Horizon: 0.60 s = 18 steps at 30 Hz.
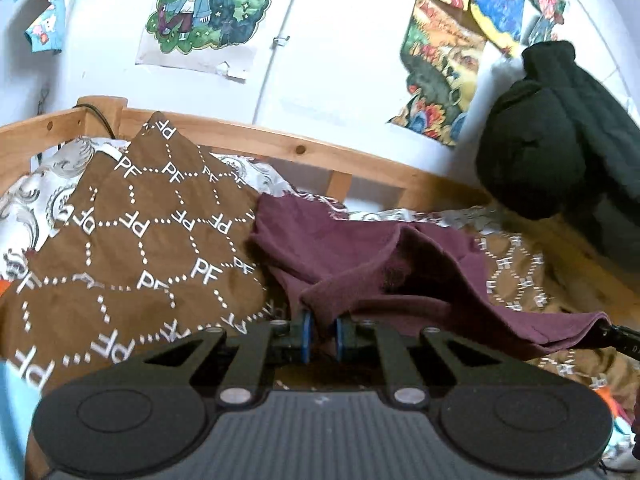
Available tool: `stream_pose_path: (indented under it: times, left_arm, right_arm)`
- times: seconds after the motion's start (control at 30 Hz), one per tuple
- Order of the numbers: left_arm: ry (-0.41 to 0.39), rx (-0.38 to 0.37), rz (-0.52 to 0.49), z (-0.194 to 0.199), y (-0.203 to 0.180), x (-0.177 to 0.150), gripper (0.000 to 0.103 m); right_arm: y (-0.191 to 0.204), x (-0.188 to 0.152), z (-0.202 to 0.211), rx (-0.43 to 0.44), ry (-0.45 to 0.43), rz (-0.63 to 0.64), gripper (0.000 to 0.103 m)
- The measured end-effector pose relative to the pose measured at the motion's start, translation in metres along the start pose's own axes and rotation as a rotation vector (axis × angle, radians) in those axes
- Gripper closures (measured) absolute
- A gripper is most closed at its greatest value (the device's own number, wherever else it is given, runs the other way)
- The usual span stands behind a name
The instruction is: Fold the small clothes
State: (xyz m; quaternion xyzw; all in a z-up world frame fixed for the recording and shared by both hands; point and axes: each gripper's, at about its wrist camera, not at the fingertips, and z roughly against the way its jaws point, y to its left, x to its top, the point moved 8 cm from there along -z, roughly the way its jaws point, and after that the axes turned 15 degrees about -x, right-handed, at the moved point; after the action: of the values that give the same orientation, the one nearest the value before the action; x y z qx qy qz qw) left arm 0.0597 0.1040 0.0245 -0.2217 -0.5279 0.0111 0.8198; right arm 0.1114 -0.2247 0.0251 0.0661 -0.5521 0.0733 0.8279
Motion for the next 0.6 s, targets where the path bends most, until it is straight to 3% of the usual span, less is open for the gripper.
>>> stream_pose_path:
  times: [0.23, 0.4, 0.6]
  left_arm:
    - [0.002, -0.064, 0.031, 0.038, -0.014, -0.016, 0.092]
    - [0.000, -0.095, 0.029, 0.066, -0.024, -0.021, 0.092]
    - [-0.004, -0.102, 0.025, 0.060, -0.026, -0.005, 0.091]
  right_arm:
    - [-0.010, 0.008, 0.072, -0.023, -0.033, -0.060, 0.095]
    - [-0.010, -0.001, 0.118, -0.031, 0.001, -0.066, 0.095]
    - [-0.006, -0.007, 0.142, -0.039, 0.028, -0.038, 0.095]
